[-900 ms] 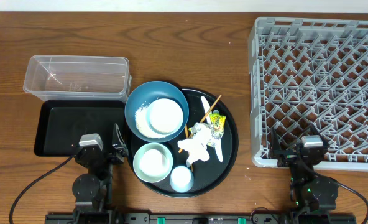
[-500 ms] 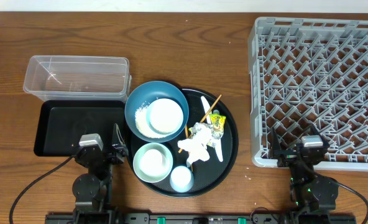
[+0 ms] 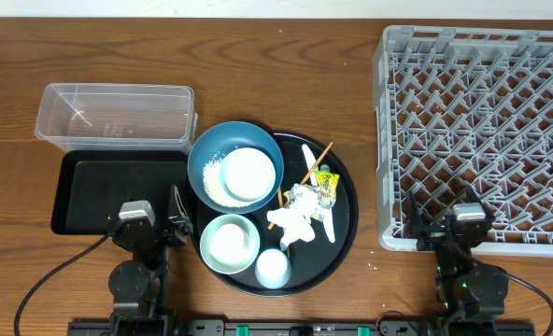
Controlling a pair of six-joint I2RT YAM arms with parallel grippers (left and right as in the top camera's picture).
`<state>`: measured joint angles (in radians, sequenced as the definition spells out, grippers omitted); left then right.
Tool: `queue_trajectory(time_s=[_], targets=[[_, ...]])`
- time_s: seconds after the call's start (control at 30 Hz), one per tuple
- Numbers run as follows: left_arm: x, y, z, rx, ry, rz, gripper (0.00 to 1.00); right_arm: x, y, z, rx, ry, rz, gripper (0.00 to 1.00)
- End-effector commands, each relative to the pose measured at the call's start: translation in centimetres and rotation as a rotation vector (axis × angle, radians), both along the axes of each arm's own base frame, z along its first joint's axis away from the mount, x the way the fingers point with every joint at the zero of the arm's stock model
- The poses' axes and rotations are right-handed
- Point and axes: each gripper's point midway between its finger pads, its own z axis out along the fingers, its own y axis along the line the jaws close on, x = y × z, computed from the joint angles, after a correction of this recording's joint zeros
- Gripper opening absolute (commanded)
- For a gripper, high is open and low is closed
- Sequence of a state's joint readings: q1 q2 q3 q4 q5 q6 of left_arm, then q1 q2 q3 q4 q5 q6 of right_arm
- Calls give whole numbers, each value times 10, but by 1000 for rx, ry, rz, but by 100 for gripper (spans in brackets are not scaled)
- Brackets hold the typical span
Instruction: Sort waste into correct bins and load items into the dishwasher rack
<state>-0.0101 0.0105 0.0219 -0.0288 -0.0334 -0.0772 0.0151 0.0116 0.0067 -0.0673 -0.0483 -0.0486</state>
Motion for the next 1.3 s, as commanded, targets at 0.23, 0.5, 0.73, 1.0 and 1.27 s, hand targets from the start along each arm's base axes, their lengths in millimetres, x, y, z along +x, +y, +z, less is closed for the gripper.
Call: queue_trajectory(time_s=[0.23,0.5,0.73,1.0,1.27], targets=[[-1,5,-18,5,54,26,82,0,3,-1,-12,1,13,99],[-1,5,-18,5,54,26,82,0,5,1,14,-5,23,99],[-2,5,-16,5,54,26,82,0,5,2,124,2,14,99],[-1,-4,-2,-2,125,-23,82,-3,4,18,123,12,10,99],[12,-15,32,-29,298,-81,82,-1,3,39,126,151,-8,99]])
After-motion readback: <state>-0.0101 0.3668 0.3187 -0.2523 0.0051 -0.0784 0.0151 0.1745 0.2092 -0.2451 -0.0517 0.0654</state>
